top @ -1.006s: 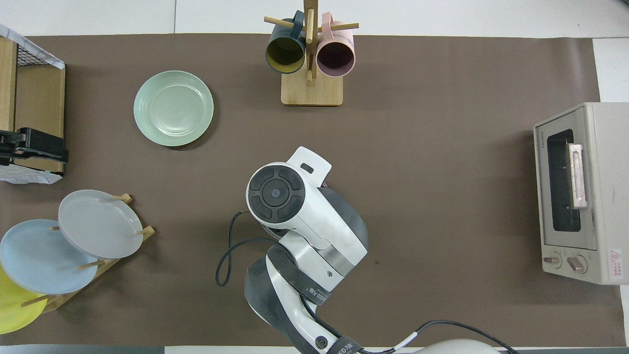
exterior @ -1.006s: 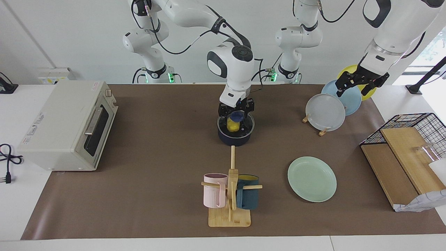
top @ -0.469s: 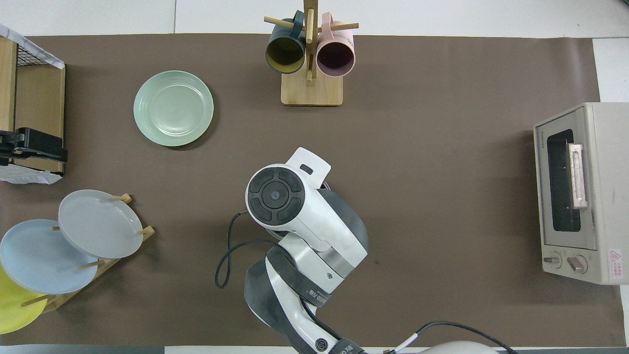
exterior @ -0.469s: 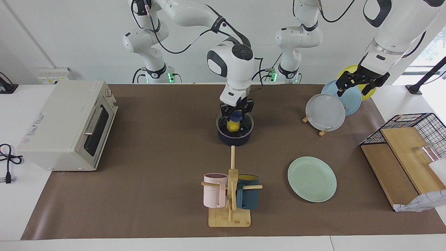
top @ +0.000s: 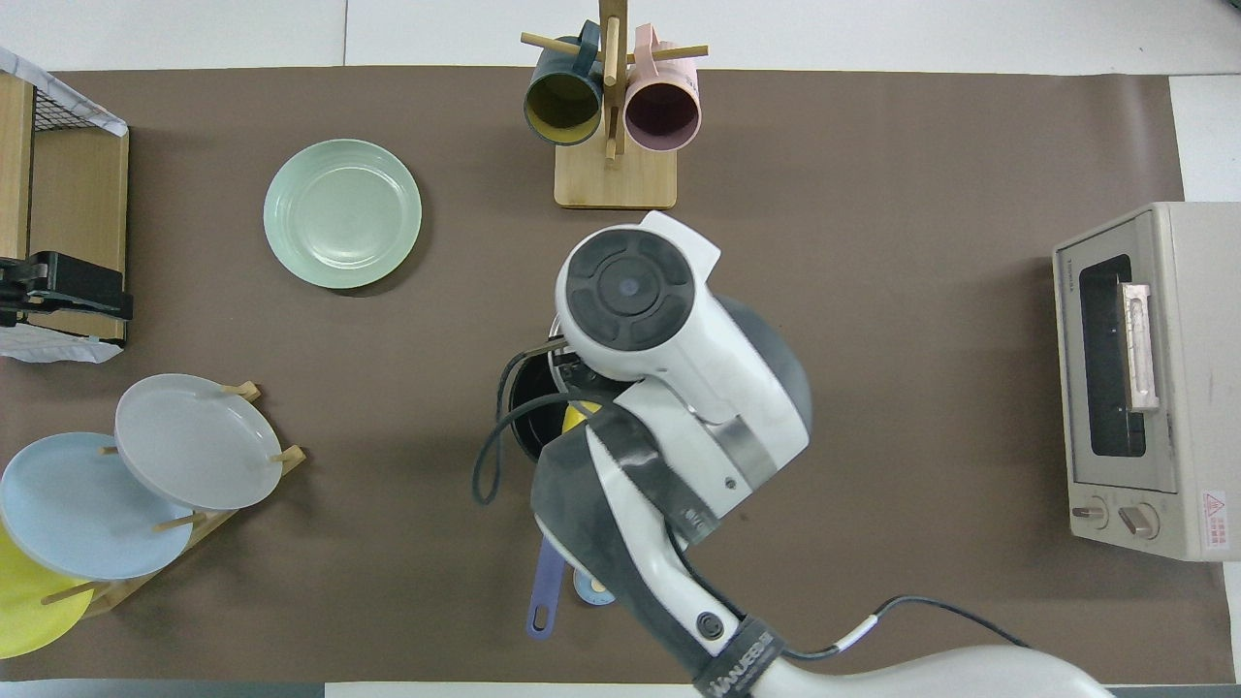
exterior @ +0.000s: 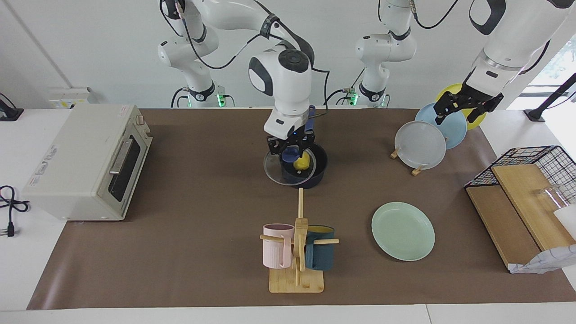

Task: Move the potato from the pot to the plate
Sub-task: 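Grasp the glass lid knob with the right gripper and lift it, then carry the lid away with the right gripper while the left gripper approaches the pot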

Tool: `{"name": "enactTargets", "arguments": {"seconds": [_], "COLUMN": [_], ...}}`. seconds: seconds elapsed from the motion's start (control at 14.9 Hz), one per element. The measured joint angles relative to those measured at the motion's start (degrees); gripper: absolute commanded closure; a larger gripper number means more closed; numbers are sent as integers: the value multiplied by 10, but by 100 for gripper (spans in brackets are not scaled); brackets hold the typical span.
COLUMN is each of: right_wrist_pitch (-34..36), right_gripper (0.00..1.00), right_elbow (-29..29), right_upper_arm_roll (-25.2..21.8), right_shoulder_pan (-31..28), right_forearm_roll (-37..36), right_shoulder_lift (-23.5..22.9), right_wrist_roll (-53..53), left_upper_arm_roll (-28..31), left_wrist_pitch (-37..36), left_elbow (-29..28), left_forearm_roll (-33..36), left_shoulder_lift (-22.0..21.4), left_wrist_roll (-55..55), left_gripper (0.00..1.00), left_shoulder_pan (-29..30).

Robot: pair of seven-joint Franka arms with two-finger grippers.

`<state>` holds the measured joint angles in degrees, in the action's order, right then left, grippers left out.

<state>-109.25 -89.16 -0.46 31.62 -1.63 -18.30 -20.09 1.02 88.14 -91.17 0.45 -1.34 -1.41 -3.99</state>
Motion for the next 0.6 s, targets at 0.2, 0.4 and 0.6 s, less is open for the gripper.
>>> {"name": "enactTargets", "arguments": {"seconds": [0.2, 0.4, 0.6], "right_wrist_pitch": [32, 43, 1], "right_gripper": [81, 80, 80], "right_elbow": [-1, -31, -99], "right_upper_arm_roll": [-2, -3, -3], "right_shoulder_pan": [-78, -168, -267], "right_forearm_roll": [0, 0, 2], "right_shoulder_lift": [9, 23, 39], "right_wrist_roll": [119, 251, 368], "left_upper_arm_roll": [-4, -14, -23], "left_wrist_pitch": [-1, 28, 124], "left_elbow": [-4, -36, -101], "left_forearm_roll": [0, -1, 0], "left_shoulder_lift": [0, -11, -22], "left_wrist_roll": [-17, -124, -285], "left_gripper": [0, 0, 0], "left_shoulder_pan": [-3, -56, -176]}}
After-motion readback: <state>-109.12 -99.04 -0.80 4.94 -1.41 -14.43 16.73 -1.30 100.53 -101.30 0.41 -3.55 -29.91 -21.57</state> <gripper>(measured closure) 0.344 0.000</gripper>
